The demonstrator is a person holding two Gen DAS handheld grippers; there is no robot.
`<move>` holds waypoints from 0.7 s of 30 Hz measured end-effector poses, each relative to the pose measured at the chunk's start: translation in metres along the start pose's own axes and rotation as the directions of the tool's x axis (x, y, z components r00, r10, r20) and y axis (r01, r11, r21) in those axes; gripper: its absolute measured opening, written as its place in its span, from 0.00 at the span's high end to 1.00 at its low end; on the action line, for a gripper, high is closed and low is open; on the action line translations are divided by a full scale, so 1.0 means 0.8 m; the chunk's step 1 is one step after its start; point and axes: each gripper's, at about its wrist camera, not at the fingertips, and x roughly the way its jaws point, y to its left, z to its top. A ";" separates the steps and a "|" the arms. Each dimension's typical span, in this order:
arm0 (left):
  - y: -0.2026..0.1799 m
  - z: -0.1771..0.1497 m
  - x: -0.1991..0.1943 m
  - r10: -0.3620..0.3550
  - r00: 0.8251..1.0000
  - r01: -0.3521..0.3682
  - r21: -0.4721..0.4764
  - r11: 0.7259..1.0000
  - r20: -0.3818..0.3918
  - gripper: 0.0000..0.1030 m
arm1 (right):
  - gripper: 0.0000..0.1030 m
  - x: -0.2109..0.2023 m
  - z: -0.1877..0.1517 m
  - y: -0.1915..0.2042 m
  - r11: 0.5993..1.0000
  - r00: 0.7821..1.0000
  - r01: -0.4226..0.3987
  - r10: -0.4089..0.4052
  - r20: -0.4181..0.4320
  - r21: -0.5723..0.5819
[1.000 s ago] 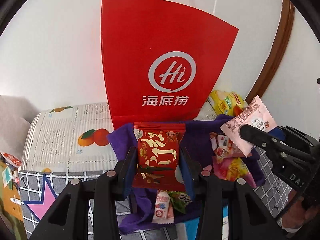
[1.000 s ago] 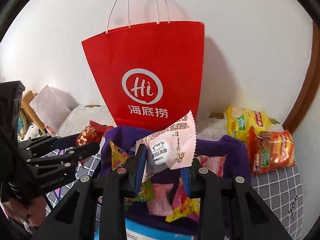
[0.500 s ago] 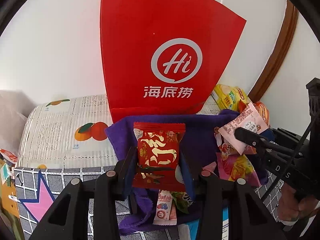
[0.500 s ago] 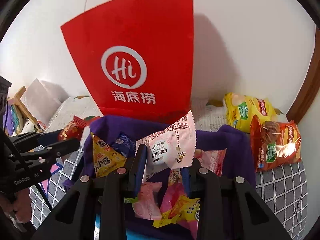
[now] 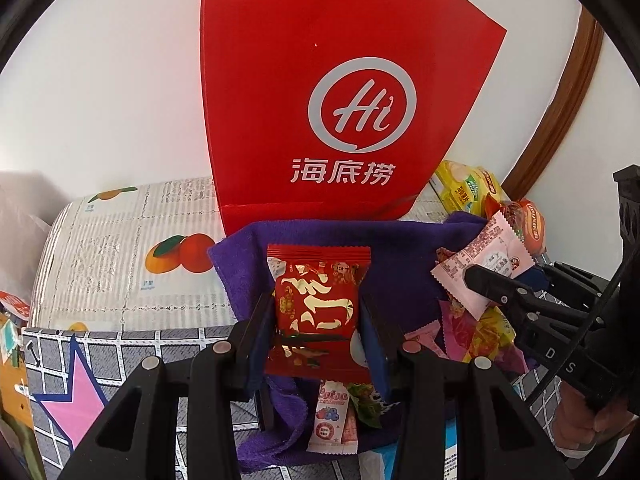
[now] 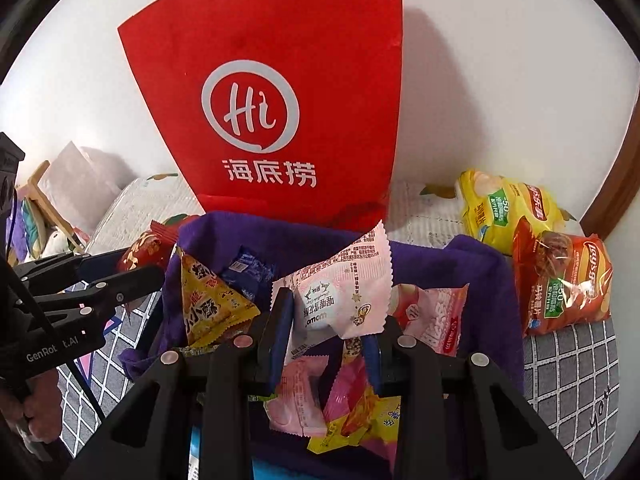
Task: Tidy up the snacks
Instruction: 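Open both tools to drop the red bag and pink candy onto the towel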
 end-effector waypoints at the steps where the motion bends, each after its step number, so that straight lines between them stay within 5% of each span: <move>1: 0.000 0.000 0.000 0.000 1.000 0.000 0.001 1.000 0.000 0.62 | 0.68 0.001 0.000 0.000 1.000 1.000 0.001 -0.001 -0.004 -0.001; 21: 0.005 0.001 0.002 0.009 1.000 -0.009 -0.013 1.000 -0.004 0.62 | 0.68 0.021 -0.003 -0.003 1.000 0.997 0.016 -0.017 -0.072 -0.010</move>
